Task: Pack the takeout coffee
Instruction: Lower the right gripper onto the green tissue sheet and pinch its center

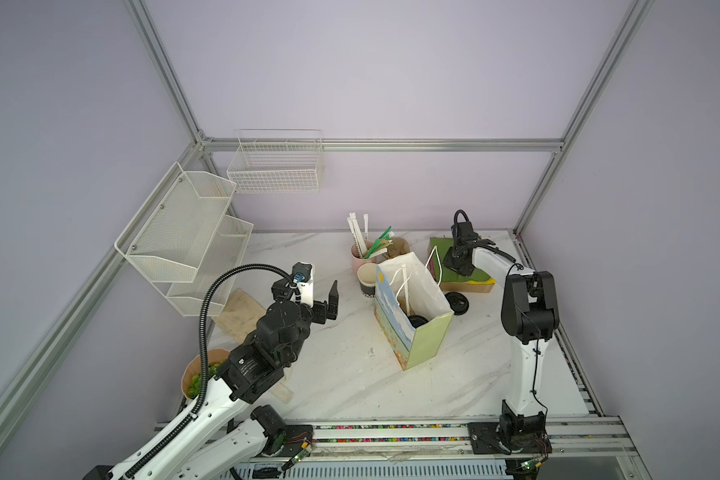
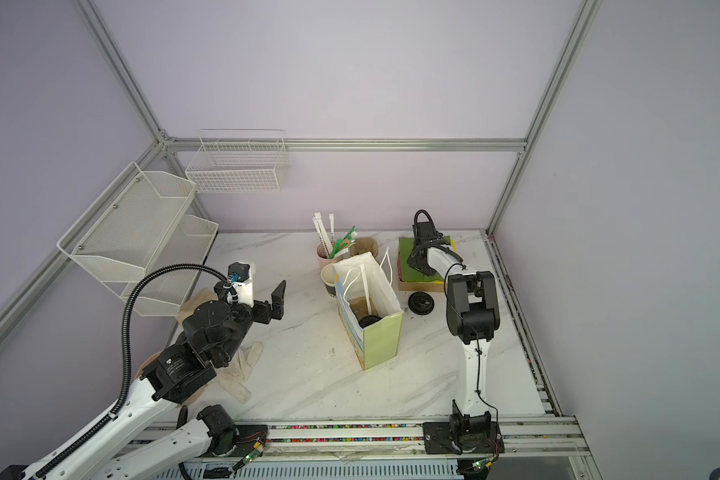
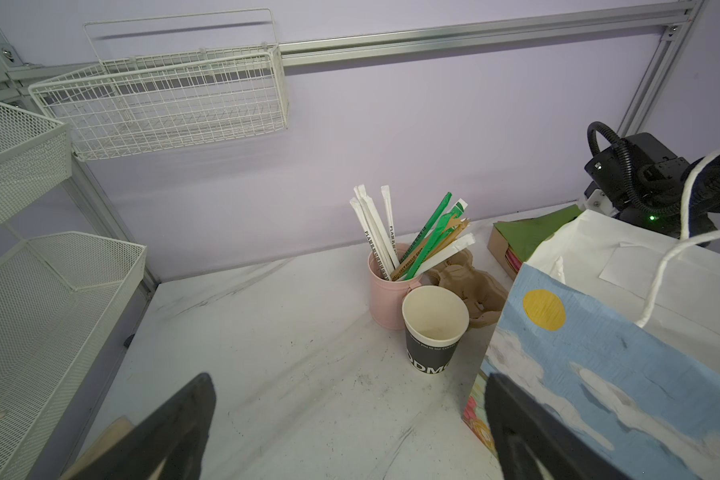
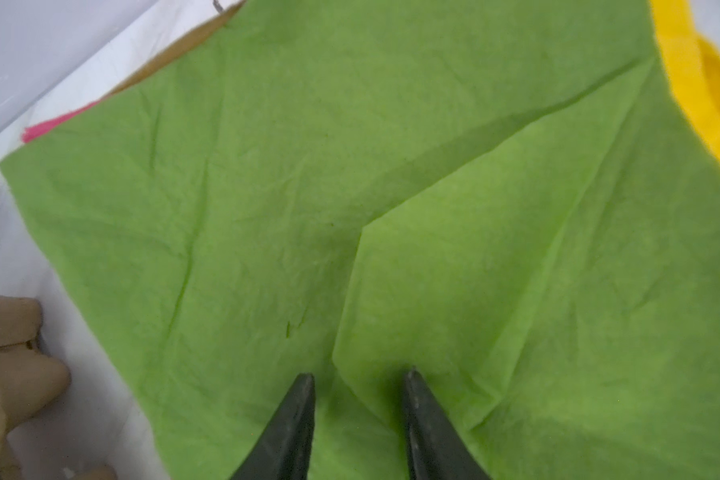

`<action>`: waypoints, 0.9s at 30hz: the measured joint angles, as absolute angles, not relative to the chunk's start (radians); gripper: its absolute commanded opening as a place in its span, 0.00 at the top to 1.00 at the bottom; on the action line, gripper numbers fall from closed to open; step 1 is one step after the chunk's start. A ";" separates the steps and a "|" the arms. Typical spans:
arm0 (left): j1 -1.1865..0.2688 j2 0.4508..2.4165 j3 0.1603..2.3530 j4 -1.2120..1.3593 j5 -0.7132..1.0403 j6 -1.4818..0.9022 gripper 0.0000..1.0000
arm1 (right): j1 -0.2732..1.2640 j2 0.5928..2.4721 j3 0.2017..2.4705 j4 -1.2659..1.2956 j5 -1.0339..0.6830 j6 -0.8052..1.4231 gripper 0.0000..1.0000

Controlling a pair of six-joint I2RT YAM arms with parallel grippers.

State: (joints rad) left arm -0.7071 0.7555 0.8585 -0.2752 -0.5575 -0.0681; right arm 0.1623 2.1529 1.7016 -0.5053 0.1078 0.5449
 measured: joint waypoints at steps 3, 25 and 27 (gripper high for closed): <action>-0.705 0.756 0.859 -0.274 -0.553 -0.068 0.00 | 0.162 2.153 1.696 -0.500 0.096 0.545 0.65; -0.701 0.767 0.857 -0.270 -0.527 -0.068 0.00 | 0.155 2.151 1.637 -0.461 0.067 0.566 1.00; -0.701 0.768 0.857 -0.270 -0.526 -0.068 0.00 | 0.153 2.150 1.637 -0.461 0.065 0.568 1.00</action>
State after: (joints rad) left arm -0.7006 0.7685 0.8566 -0.2703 -0.5262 -0.0681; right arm 0.1532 2.1502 1.6375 -0.4610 0.0650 0.5682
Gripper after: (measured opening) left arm 0.997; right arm 0.053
